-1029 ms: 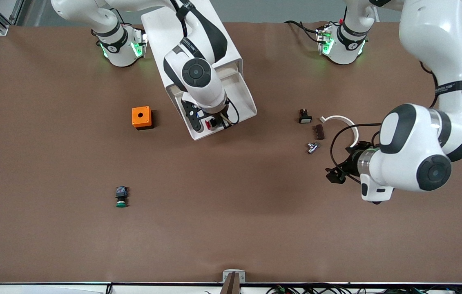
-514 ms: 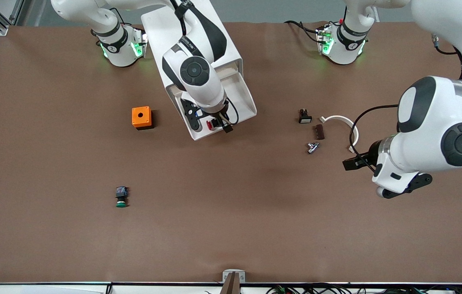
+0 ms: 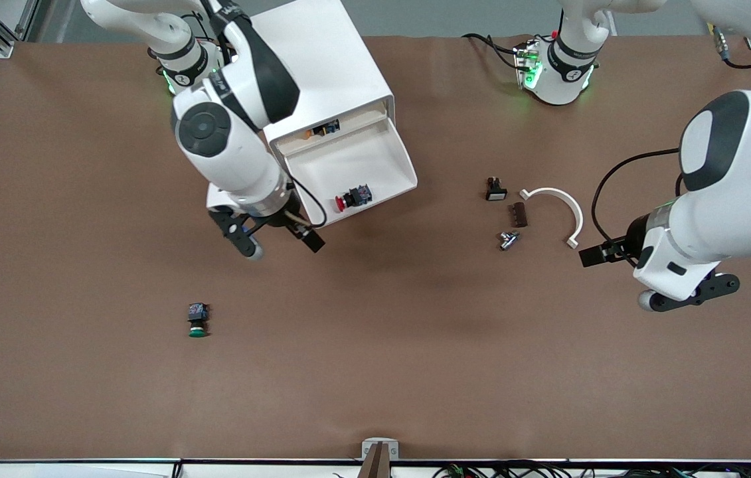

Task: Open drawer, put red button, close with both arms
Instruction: 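Lower the red button into the open drawer and open the right gripper, then withdraw the right gripper while the left gripper reaches toward the drawer front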

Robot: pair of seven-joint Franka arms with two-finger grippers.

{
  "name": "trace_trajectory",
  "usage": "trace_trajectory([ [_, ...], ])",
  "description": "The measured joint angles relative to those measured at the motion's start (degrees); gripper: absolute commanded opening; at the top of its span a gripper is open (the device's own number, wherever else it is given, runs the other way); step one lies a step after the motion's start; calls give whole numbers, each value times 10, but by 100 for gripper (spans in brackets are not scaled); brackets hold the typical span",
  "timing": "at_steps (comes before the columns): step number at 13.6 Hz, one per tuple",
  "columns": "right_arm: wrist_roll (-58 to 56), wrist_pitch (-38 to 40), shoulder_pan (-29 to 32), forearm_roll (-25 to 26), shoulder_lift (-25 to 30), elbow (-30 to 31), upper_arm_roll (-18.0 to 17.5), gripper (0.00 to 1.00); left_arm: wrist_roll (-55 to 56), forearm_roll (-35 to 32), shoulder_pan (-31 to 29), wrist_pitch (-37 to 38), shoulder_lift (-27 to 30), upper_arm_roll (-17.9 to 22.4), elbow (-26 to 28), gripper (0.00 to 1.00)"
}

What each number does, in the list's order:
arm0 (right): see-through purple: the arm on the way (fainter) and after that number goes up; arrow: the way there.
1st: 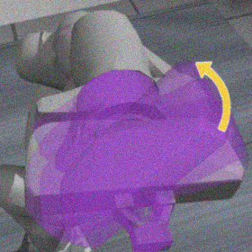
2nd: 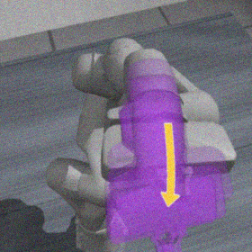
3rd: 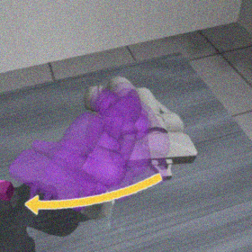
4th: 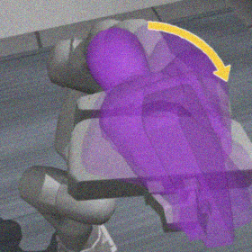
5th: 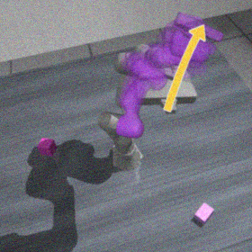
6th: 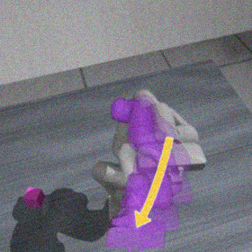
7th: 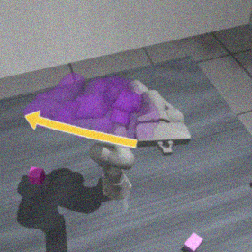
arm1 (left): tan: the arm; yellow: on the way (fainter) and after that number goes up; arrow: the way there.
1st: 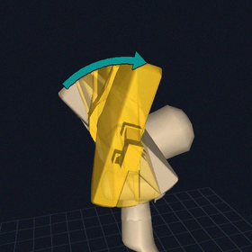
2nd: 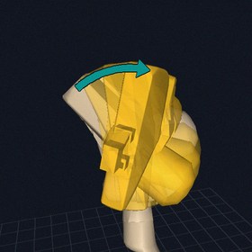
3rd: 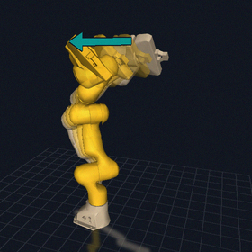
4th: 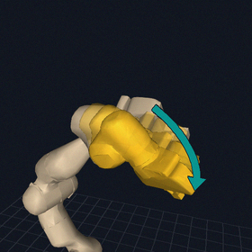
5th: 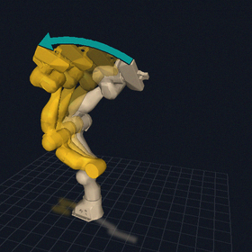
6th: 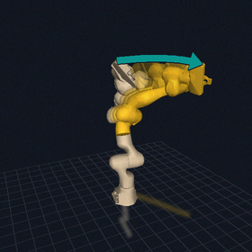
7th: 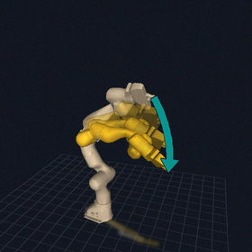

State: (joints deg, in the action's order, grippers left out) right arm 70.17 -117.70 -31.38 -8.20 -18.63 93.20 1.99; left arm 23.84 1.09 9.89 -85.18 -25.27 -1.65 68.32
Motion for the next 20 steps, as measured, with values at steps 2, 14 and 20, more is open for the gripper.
trace_trajectory([
  [2,-96,57,39,9,5,-27,6,100,-17,0,-8,1,16,0,1,100],
  [14,-609,153,257,84,92,-49,11,100,-15,0,-8,-34,62,-5,73,100],
  [20,-691,186,299,84,115,-49,11,100,73,0,-3,-140,78,-41,160,100],
])
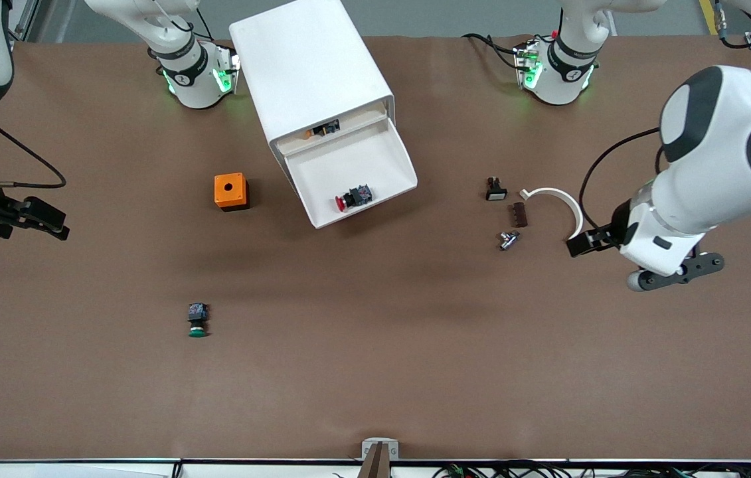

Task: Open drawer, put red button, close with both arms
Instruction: 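Withdraw the right gripper while the left gripper reaches toward the drawer front, then push the drawer shut into the cabinet with the left gripper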

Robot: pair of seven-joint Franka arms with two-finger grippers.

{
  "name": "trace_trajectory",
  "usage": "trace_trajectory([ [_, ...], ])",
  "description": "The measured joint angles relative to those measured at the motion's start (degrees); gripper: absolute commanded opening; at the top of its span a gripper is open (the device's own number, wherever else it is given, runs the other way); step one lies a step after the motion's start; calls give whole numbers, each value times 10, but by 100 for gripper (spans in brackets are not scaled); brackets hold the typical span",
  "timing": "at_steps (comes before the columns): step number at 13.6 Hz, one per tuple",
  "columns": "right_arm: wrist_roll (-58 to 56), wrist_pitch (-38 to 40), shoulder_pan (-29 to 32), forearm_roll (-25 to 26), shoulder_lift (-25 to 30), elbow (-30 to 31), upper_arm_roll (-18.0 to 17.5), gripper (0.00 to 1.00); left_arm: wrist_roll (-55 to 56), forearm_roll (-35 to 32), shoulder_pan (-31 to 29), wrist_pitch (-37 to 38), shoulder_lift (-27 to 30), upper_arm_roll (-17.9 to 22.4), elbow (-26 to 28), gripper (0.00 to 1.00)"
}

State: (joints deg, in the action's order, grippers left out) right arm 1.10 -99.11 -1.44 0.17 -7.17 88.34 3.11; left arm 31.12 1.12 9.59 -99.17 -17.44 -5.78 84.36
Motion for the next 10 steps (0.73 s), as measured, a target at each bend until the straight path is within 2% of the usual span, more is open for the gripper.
trace_trajectory([
  [5,0,10,2,0,1,3,-4,100,127,0,12,-101,-10,-56,78,100],
  [10,0,20,2,0,6,3,-5,100,260,0,90,-166,-72,-63,89,100],
])
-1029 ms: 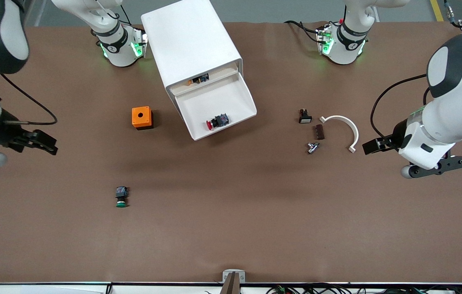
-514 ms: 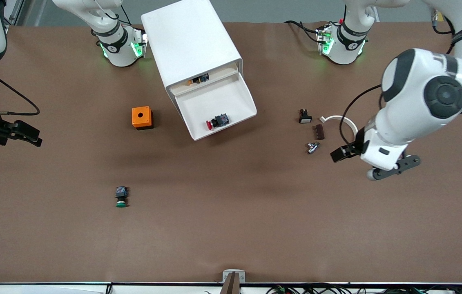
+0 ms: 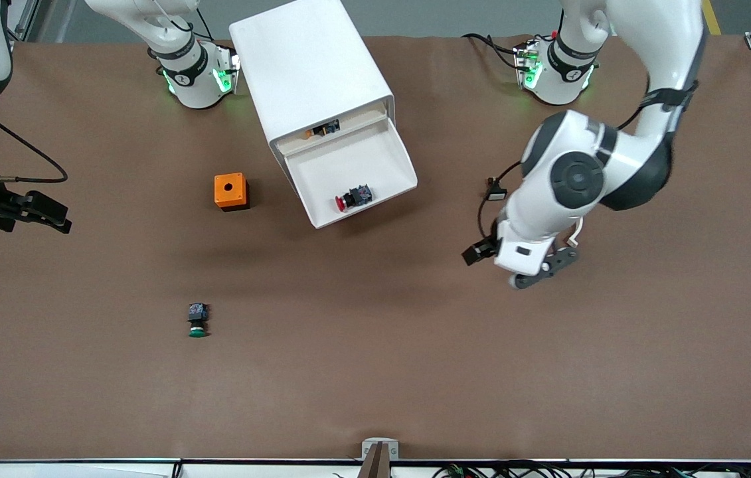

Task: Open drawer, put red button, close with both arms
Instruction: 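Push the drawer shut into the cabinet with the left gripper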

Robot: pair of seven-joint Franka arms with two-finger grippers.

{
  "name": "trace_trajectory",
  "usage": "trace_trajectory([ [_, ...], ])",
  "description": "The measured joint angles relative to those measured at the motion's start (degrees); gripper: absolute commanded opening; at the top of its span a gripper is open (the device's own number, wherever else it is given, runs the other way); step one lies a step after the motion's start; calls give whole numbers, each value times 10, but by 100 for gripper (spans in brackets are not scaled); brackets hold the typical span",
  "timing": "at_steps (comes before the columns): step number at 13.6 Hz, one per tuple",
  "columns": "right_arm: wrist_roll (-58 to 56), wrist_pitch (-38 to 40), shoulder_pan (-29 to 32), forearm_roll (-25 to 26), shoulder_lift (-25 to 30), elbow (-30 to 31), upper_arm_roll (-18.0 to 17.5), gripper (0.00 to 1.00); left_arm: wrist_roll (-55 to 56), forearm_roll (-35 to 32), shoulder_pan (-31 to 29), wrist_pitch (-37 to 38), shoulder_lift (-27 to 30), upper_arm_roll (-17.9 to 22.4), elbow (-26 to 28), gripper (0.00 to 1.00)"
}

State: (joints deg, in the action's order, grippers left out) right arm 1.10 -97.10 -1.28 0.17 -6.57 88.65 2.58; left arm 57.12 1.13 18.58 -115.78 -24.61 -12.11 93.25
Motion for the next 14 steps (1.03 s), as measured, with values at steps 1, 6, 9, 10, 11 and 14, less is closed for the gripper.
trace_trajectory([
  [1,0,3,0,0,0,0,0,100,27,0,20,-6,-12,-1,0,100],
  [6,-5,8,0,0,0,0,0,100,97,0,109,-10,-40,-3,-1,100],
  [9,-12,8,0,0,0,0,0,100,121,0,153,-15,-54,-3,-1,100],
  [10,-12,9,0,0,1,0,0,100,133,0,165,-22,-58,-3,-1,100],
  [11,-11,10,1,0,3,0,1,100,142,0,176,-26,-62,-3,-1,100],
  [14,-11,20,2,0,11,0,1,100,162,13,198,-31,-68,-3,-4,100],
])
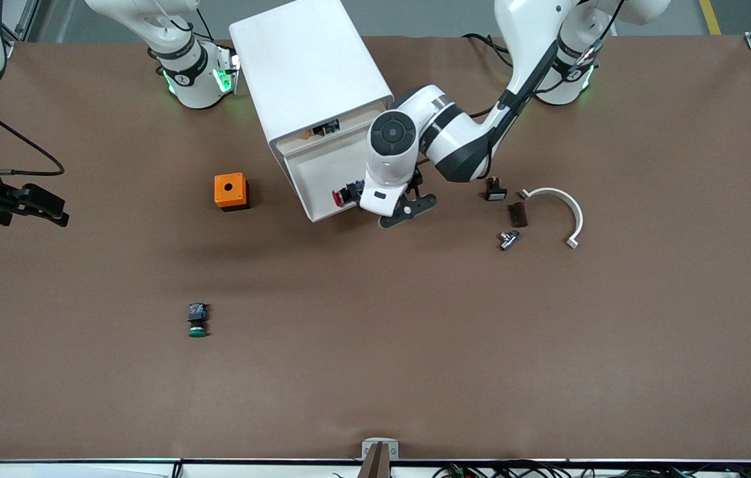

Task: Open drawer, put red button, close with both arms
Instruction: 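Push the drawer shut into the cabinet with the left gripper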

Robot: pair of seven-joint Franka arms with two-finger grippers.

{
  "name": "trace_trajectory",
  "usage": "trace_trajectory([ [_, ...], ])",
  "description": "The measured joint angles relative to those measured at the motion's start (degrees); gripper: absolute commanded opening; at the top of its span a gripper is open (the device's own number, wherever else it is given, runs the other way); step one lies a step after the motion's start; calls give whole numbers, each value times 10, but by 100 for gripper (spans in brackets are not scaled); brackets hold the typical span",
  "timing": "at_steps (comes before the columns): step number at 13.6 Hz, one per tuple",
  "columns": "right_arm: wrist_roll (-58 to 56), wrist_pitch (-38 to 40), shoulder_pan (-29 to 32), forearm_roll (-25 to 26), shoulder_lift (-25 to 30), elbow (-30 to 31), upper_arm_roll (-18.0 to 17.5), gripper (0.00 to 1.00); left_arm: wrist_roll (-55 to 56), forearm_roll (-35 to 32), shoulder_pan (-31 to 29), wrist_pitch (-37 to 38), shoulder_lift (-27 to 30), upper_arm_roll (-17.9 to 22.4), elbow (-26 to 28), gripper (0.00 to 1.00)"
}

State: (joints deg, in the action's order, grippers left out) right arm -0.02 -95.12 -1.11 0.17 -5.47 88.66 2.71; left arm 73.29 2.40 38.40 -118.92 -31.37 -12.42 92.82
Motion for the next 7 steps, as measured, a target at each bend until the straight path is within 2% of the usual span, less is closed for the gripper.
trace_trajectory([
  [7,0,3,0,0,12,0,-1,100,41,69,74,0,-12,0,0,100],
])
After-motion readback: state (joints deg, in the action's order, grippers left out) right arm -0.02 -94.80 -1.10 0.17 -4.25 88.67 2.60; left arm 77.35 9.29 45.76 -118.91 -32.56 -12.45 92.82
